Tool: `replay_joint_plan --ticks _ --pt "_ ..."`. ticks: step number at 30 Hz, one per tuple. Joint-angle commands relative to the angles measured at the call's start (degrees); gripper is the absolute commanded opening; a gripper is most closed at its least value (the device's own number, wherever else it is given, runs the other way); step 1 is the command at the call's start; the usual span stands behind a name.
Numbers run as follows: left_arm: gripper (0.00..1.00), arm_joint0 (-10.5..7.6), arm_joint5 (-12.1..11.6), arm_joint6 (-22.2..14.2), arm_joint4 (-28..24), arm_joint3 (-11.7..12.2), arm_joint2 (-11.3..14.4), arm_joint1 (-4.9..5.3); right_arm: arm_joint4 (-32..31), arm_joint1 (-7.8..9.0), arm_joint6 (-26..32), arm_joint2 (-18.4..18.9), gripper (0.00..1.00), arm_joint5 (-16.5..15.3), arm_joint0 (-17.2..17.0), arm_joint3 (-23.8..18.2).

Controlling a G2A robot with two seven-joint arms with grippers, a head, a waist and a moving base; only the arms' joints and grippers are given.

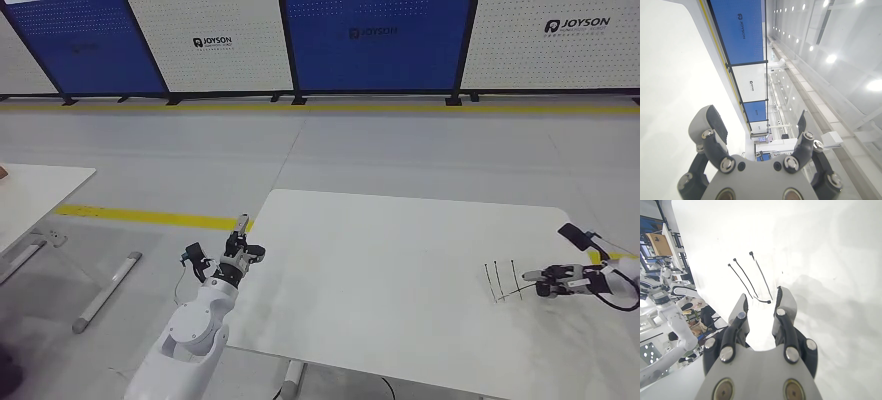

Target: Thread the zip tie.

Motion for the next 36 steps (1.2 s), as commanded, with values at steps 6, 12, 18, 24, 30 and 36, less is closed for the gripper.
replay_joint_plan --ticks 6,12,18,24,30,36 --pt "1.00 0.00 0.00 0.00 0.00 0.00 0.00 0.00 -0.47 0.10 -0.18 0.15 0.27 0.00 -0.15 0.01" --pt "1.00 0.00 0.00 0.00 0.00 0.00 0.00 0.00 -0.74 -0.17 -0.33 0.01 0.17 0.00 -0.07 0.55" --pt "1.00 0.00 0.00 0.00 0.00 0.00 0.00 0.00 -0.97 -0.44 -0.62 -0.06 0.00 0.00 0.19 1.15" --pt "1.00 0.00 0.00 0.00 0.00 0.00 0.00 0.00 -0.50 -0.33 -0.14 0.41 0.00 0.00 0.30 1.19" --pt "1.00 0.00 0.00 0.00 0.00 0.00 0.00 0.00 2.08 0.85 1.92 2.48 0.00 0.00 -0.36 -0.61" --pt "1.00 0.00 0.00 0.00 0.00 0.00 0.00 0.00 5.13 3.53 3.76 6.56 0.00 0.00 -2.54 -5.60"
